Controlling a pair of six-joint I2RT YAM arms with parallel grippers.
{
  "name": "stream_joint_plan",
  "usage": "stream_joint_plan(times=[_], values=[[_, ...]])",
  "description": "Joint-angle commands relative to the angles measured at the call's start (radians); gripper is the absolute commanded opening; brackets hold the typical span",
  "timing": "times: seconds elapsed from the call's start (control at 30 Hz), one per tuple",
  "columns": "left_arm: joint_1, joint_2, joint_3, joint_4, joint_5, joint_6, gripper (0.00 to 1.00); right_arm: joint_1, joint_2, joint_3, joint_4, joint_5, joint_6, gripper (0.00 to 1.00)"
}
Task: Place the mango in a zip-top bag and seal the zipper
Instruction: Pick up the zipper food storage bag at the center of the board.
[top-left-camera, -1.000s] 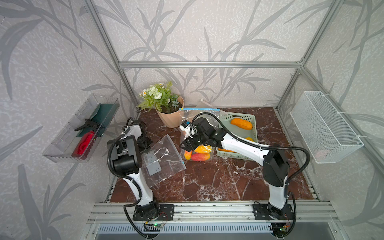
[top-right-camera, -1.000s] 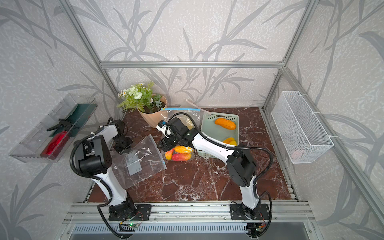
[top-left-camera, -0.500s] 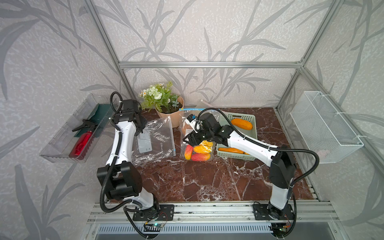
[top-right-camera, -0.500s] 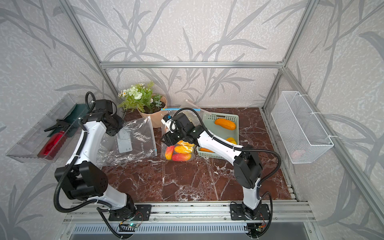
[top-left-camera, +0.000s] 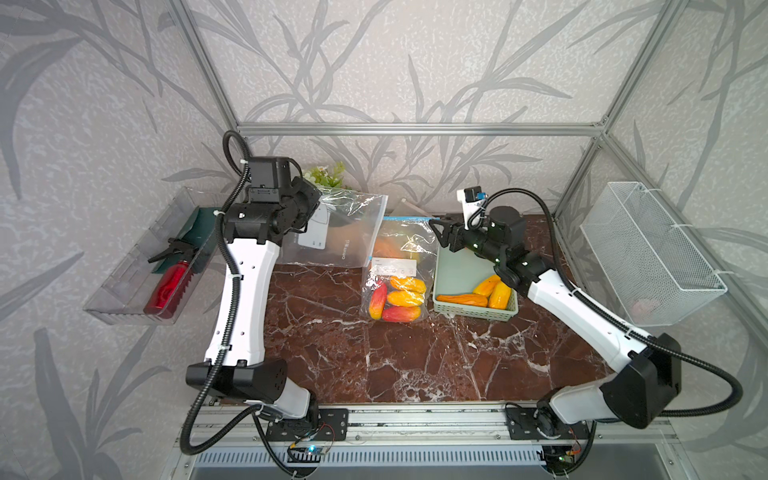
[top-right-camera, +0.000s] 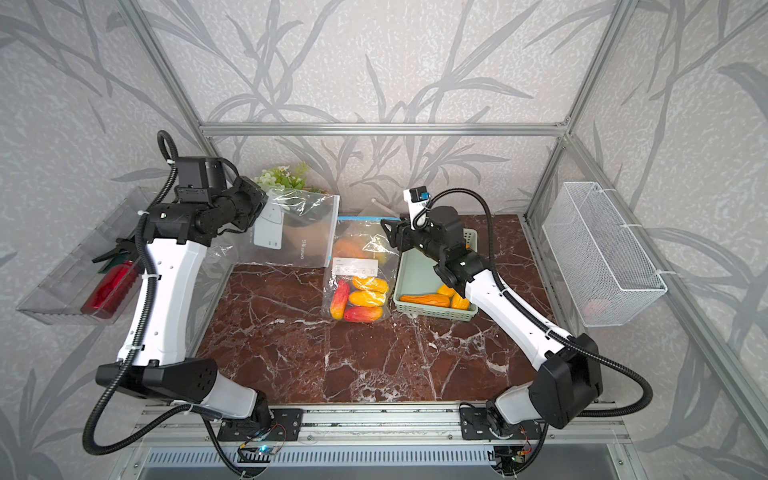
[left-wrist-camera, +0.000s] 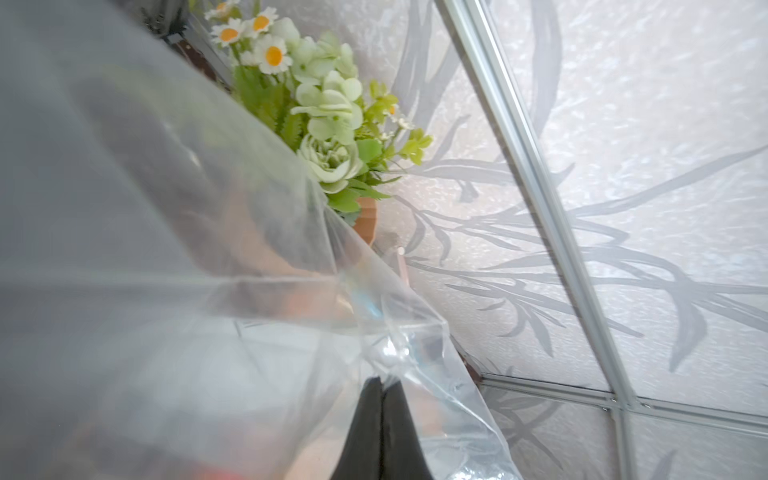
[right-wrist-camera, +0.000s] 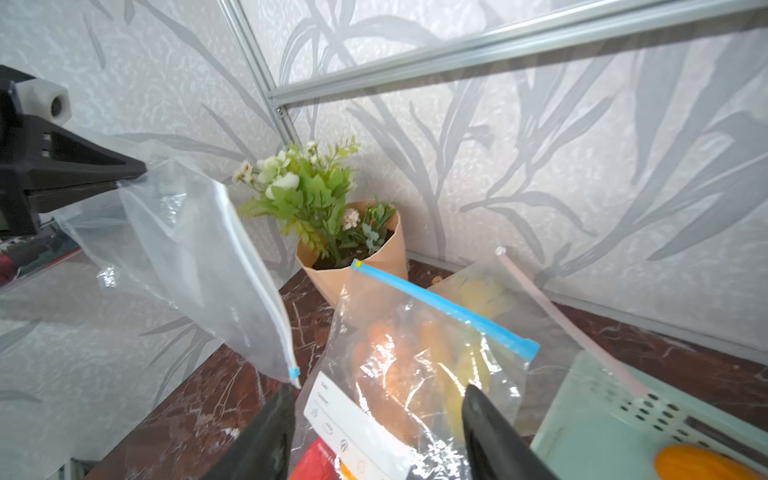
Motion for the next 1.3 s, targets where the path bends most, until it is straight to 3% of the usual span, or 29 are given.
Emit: stream_joint_plan(times=[0.0, 0.13, 0.27, 0.57, 0.87, 1.27], values=[[-0.005, 0.033, 0.054, -0.025, 0.162, -0.06, 0.0, -0.041, -0.022, -0.046, 0.179, -0.103, 0.032, 0.55], [-0.008, 0.084, 0.086, 0.06, 0.339, -0.117, 0.0, -0.091, -0.023, -0.103, 0.33, -0.244, 0.067, 0.45], [-0.021, 0.14, 0.111, 0.035, 0.421, -0.087, 0.0, -0.1, -0.024, -0.169, 0.474, -0.327, 0.036, 0.34], [-0.065, 0.147, -0.191, 0.388, 0.597, -0.189, 0.0, -0.095, -0.043, -0.225, 0.366, -0.339, -0.05, 0.35], [-0.069, 0.202, -0.192, 0.365, 0.639, -0.109, 0.0, -0.099, 0.01, -0.21, 0.339, -0.4, -0.112, 0.36], [-0.072, 0.231, -0.167, 0.349, 0.646, -0.097, 0.0, -0.101, 0.068, -0.161, 0.291, -0.461, -0.123, 0.35]])
